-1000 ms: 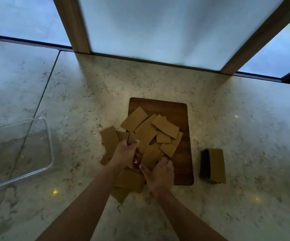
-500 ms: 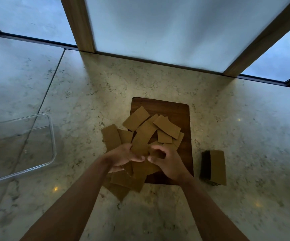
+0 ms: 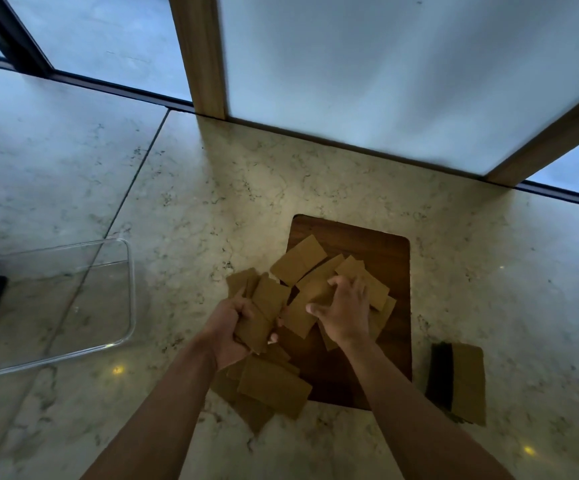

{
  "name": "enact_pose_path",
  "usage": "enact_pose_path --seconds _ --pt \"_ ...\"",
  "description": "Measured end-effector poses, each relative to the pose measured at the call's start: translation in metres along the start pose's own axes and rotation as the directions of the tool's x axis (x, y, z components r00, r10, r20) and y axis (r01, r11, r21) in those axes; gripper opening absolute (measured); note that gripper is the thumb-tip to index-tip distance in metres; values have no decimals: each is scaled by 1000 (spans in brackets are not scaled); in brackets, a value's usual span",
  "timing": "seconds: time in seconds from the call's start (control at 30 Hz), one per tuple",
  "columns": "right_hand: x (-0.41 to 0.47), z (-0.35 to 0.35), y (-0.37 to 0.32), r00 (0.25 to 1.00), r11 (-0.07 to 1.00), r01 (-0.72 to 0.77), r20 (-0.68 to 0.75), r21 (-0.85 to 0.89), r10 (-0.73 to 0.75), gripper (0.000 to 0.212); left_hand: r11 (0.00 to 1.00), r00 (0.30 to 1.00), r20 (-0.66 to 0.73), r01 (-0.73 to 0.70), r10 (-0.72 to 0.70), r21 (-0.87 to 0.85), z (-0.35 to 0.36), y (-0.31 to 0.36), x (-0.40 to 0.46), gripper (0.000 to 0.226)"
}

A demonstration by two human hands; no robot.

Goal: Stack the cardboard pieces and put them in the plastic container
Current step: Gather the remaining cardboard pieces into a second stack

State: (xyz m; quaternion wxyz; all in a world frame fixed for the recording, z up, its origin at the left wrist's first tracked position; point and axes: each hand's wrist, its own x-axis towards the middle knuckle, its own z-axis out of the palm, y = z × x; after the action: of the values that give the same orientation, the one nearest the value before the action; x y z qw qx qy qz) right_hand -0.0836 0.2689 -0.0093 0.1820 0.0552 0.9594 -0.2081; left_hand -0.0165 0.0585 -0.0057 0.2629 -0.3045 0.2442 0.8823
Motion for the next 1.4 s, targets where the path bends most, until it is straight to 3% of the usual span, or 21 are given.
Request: enact_pose_path --seconds 0.1,0.2,0.27,0.33,0.37,0.43,0.5,0.57,0.63,0.7,0.77,0.87,0.93,1.0,1.03,1.1,1.13,1.2,1.27,1.33,1.4 --pt "0 -11 11 990 905 -81 -73 417 122 40 983 988 32 -153 151 98 2 9 5 100" --pt "-2 -24 14 949 525 -118 -60 843 309 58 917 948 -18 -304 319 258 16 7 18 76" --pt "-6 -22 3 942 267 -127 31 955 335 66 856 911 -87 -341 403 389 29 -1 27 59" --pt "-14 -12 -19 931 156 -257 201 954 303 48 816 920 -100 -281 379 506 39 -9 31 63" --pt "-18 -6 -30 924 193 -333 278 923 262 32 777 920 -99 -259 379 574 43 -10 35 48" --pt "-24 6 -45 927 464 -374 338 803 163 18 773 891 -179 -245 418 585 46 -4 40 13" --pt "-13 13 -46 981 796 -185 161 576 112 35 871 881 -280 -240 381 429 44 7 44 22" --pt "9 8 -48 990 954 -24 -127 300 65 40 882 867 -290 -288 405 373 38 19 41 23" --pt "34 1 -51 977 996 9 -214 89 11 49 858 865 -244 -321 438 400 30 27 36 24" --pt "55 0 -55 990 983 25 -130 -179 -49 81 880 886 -191 -351 423 319 23 32 33 42" --pt "67 0 -54 995 969 74 -47 -234 -88 89 892 899 -144 -368 413 262 18 35 33 39" --pt "78 -8 -41 991 991 110 -91 80 -102 56 890 894 -154 -374 421 263 20 36 31 20" --pt "79 -21 -32 979 916 -9 -185 400 90 39 878 867 -207 -395 453 271 24 31 34 30" --pt "70 -34 -22 934 695 -137 -141 706 327 43 845 847 -230 -376 480 380 36 20 41 57" --pt "59 -35 -24 930 546 -190 -29 816 367 47 823 844 -235 -345 482 451 42 15 43 69" --pt "32 -29 -24 949 398 -292 211 870 236 39 824 871 -216 -299 442 481 56 4 51 73" --pt "17 -21 -25 943 411 -330 311 850 116 29 853 889 -209 -290 408 434 62 0 56 63" --pt "-5 -7 -18 937 595 -278 351 754 -6 13 893 896 -261 -250 360 375 69 -1 67 34" --pt "-6 -6 3 993 818 -115 91 563 77 22 917 886 -320 -229 336 327 70 0 74 31" --pt "4 -17 28 960 947 -79 -234 313 157 27 934 902 -294 -243 317 263 67 -2 73 33" --pt "19 -27 52 961 983 -170 -209 70 181 50 935 928 -226 -234 297 266 64 -3 68 51"
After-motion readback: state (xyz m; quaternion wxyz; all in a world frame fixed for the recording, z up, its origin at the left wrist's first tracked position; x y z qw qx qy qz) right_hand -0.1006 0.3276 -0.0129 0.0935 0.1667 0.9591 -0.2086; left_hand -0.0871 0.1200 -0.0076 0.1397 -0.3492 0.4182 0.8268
